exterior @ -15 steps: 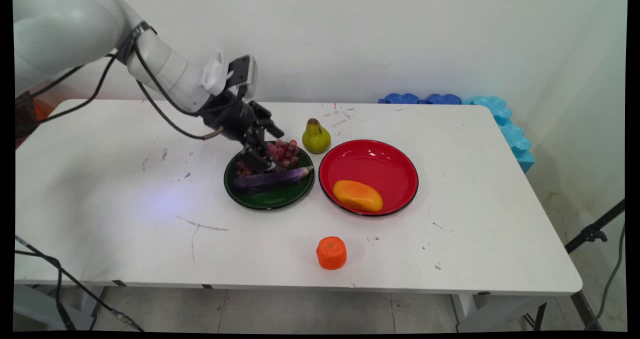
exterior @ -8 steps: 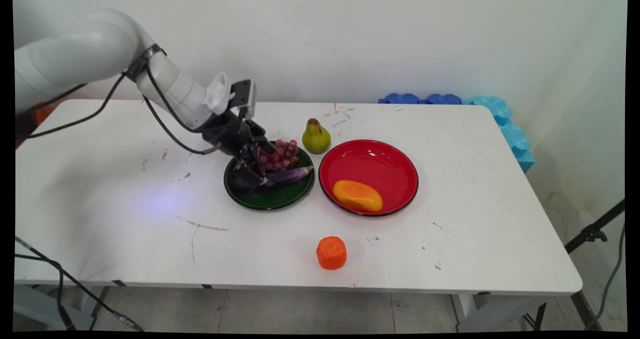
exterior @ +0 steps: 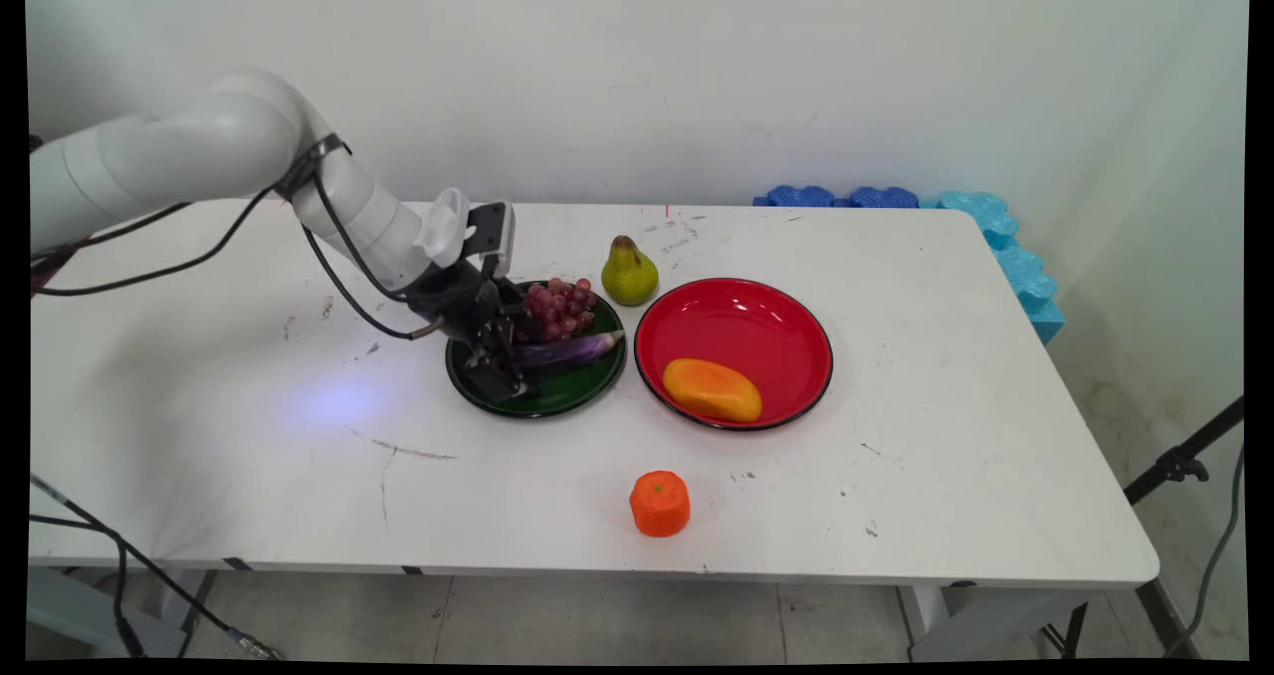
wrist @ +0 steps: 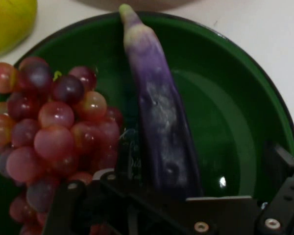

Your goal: Pick up the eggplant from the green plate, then place the picked object on the table

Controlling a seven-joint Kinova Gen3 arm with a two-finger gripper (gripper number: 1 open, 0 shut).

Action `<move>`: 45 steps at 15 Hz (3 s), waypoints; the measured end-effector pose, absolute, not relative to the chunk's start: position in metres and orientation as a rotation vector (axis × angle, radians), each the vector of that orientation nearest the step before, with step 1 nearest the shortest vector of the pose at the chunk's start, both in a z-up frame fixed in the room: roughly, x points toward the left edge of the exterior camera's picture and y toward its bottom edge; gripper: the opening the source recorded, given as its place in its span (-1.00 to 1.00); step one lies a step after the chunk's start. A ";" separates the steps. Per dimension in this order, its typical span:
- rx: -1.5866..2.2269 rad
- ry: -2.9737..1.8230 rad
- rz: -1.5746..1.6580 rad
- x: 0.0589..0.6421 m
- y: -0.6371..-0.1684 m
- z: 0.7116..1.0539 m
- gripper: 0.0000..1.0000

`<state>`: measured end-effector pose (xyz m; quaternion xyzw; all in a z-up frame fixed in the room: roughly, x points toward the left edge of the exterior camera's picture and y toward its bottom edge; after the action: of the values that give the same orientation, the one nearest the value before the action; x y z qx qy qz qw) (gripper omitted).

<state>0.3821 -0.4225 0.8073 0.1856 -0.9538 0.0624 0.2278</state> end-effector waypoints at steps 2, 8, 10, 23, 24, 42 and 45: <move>0.519 -2.632 0.163 0.383 -0.423 0.800 1.00; 0.507 -2.657 0.153 0.386 -0.421 0.788 -1.00; 0.491 -2.665 0.153 0.387 -0.420 0.787 -1.00; 0.400 -2.512 0.213 0.359 -0.379 0.913 -1.00; 0.409 -2.505 0.215 0.355 -0.375 0.920 -1.00; 0.580 -2.611 0.146 0.269 -0.348 0.833 -1.00; 0.589 -2.621 0.143 0.263 -0.351 0.821 -1.00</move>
<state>0.2629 -0.3506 0.8210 0.2134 -0.9496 0.0519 0.2236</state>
